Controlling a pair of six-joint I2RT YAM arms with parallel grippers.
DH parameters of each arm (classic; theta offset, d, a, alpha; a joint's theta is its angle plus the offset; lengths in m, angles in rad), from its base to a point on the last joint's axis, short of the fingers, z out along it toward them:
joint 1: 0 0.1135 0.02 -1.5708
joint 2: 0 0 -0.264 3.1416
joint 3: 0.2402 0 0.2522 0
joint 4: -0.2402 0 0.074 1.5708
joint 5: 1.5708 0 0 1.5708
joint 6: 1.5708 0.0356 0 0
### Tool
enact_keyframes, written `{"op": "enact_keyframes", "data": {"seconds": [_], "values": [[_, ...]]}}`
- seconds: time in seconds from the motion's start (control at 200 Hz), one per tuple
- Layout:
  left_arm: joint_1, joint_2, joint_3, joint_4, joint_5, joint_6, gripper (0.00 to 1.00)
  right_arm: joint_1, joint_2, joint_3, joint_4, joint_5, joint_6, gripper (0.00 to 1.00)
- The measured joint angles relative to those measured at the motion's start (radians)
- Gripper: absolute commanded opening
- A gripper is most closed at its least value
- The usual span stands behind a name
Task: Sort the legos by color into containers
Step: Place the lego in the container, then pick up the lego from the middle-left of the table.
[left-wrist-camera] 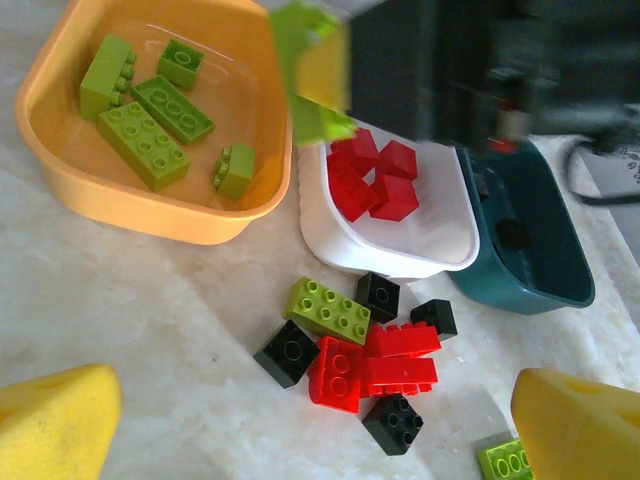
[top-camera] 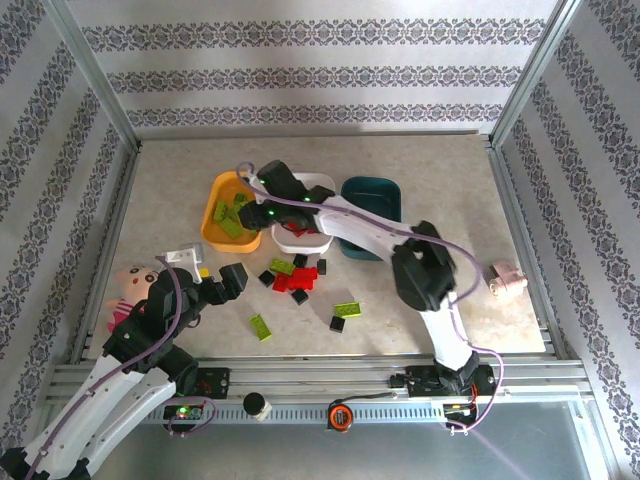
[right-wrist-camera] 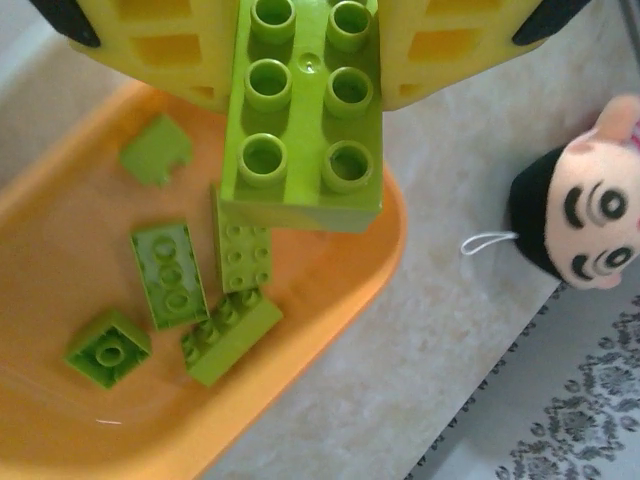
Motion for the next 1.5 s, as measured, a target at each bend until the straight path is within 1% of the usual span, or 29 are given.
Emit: {"op": "enact_keyframes", "data": {"seconds": [0.07,0.1,0.165,0.22,0.285,0.46,0.515,0.595,0.645,0.75,0.829,0.949,1.064,1.169,1.294,1.499], "values": [[0.000,0.000,0.000,-0.006,0.001,-0.003,1.00,-0.004,0.108,0.127,-0.021,-0.009,0.000,0.29],[0.000,0.000,0.000,-0.009,0.001,-0.004,1.00,-0.006,0.146,0.174,-0.032,-0.010,0.002,0.35],[0.000,0.000,0.000,-0.013,0.006,-0.007,1.00,-0.011,0.214,0.254,-0.054,-0.011,0.011,0.52],[0.000,0.000,-0.002,-0.015,0.011,-0.010,1.00,-0.014,0.247,0.295,-0.071,-0.010,0.010,0.58],[0.000,0.000,-0.003,-0.016,0.021,-0.013,1.00,-0.019,0.265,0.317,-0.085,-0.009,0.015,0.62],[0.000,0.005,-0.027,-0.015,0.062,-0.015,1.00,-0.025,0.248,0.318,-0.098,-0.003,0.022,0.64],[0.000,0.018,-0.035,-0.015,0.088,-0.015,1.00,-0.025,0.207,0.261,-0.083,0.005,0.022,0.65],[0.000,0.066,-0.040,-0.011,0.134,-0.016,0.95,-0.025,0.108,0.132,-0.066,0.022,0.023,0.65],[0.000,0.106,-0.042,-0.010,0.161,-0.018,0.92,-0.025,0.033,0.039,-0.038,0.030,0.023,0.65],[-0.002,0.202,-0.051,-0.004,0.230,-0.022,0.90,-0.026,-0.154,-0.194,0.035,0.047,0.027,0.65],[-0.010,0.245,-0.072,-0.005,0.258,-0.032,0.88,-0.026,-0.275,-0.348,0.093,0.052,0.034,0.65],[-0.061,0.258,-0.103,-0.015,0.265,-0.056,0.86,-0.032,-0.410,-0.548,0.162,0.064,0.039,0.65],[-0.139,0.286,-0.125,-0.016,0.256,-0.094,0.85,-0.039,-0.502,-0.714,0.206,0.074,0.054,0.65],[-0.212,0.352,-0.132,-0.016,0.231,-0.129,0.83,-0.052,-0.568,-0.821,0.232,0.078,0.065,0.65],[-0.279,0.475,-0.124,-0.022,0.190,-0.155,0.81,-0.066,-0.635,-0.891,0.261,0.081,0.077,0.66],[-0.310,0.627,-0.077,-0.007,0.173,-0.172,0.76,-0.092,-0.747,-0.966,0.308,0.085,0.084,0.66]]}}
